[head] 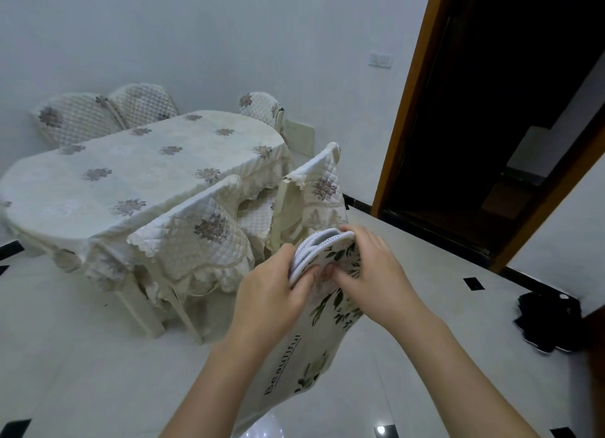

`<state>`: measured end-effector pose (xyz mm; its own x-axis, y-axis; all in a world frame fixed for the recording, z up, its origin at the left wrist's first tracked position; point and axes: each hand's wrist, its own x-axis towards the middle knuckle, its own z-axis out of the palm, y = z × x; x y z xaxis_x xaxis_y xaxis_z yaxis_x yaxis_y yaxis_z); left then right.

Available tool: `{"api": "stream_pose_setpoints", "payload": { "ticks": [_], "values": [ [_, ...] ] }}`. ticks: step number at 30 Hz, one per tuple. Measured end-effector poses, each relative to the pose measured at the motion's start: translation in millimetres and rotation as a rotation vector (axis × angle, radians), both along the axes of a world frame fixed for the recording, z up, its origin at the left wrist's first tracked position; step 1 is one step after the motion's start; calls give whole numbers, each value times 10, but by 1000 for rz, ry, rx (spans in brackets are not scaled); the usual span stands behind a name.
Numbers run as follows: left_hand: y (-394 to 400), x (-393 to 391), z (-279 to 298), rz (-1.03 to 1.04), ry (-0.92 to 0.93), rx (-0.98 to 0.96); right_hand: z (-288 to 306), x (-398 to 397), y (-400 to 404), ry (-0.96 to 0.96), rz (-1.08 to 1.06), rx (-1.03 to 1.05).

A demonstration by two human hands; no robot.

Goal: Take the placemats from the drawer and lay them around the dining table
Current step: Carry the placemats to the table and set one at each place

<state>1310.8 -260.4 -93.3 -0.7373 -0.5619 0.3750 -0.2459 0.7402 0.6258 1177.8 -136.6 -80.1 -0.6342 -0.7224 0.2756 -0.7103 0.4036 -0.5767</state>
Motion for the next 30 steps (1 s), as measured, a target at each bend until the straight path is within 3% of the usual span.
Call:
{"api": "stream_pose_setpoints", "payload": {
  "ticks": [19, 30],
  "values": [
    [-1368, -150, -68, 270, -96, -109, -104, -523, -1681, -47, 230, -32],
    [-2396, -196, 29, 657, -231, -170, -84, -1058, -2934, 23, 481, 23]
  ]
}}
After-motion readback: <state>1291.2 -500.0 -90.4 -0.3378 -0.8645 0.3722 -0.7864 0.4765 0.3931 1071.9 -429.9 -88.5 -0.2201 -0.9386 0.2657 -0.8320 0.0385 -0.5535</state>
